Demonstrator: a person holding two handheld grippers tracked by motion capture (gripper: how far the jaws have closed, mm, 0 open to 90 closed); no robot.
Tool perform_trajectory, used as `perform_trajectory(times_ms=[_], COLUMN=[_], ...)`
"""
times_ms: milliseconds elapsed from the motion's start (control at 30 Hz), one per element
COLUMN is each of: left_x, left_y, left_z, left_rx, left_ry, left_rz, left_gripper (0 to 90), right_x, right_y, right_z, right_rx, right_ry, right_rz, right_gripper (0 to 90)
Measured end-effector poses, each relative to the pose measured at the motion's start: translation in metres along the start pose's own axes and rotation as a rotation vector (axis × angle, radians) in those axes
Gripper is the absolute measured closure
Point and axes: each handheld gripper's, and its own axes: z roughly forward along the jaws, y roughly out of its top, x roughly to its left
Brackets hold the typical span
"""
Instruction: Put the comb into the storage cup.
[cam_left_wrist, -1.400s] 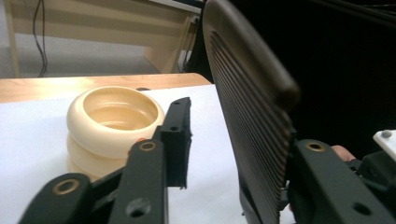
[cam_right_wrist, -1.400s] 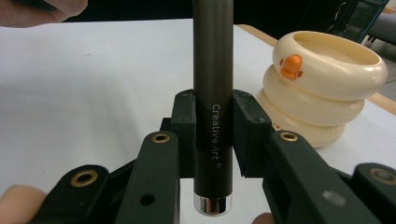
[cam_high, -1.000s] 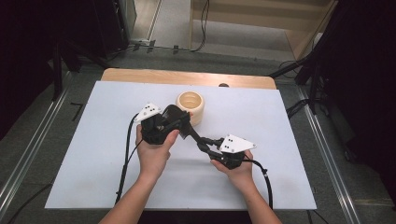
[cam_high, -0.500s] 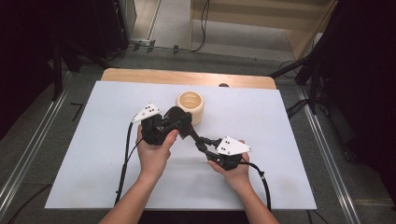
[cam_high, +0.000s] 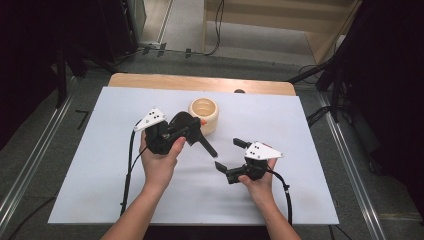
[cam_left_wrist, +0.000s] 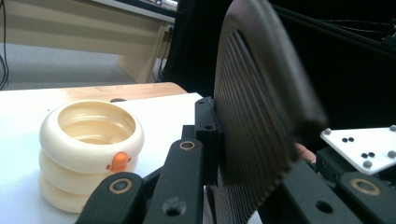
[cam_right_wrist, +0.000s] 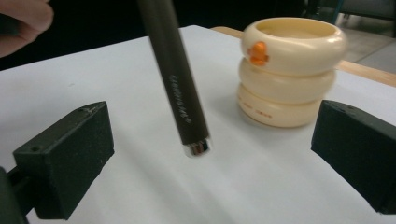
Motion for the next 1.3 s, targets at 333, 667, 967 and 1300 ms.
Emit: perform_trajectory(times_ms=[333,667,967,1300], left_x=[0.005,0.010,0.013,0.017], left_y=[0.003,0.009,0.014,0.019], left_z=[-0.004,-0.007,-0.007,-0.005], left_rx=[0.002,-0.010,-0.014,-0.012], left_ry=[0.010,0.015,0.017,0.021], left_rz=[0.024,0.039,0.043,0.051], left_gripper=[84.9,84.8,84.8,84.8], right_x=[-0.011,-0.023,-0.032,-0.042], right_y=[-0.011,-0.025,-0.035,-0.042], right_z=[-0.020,-0.044,-0.066,-0.086], right_rx=[0.016,-0.004,-0.015,-0.023], right_ry=[-0.040,-0.084,-0.127,-0.163], right_rz=[-0.008,0.019,0.038,0.059], right_gripper=[0.0,0.0,0.0,0.0])
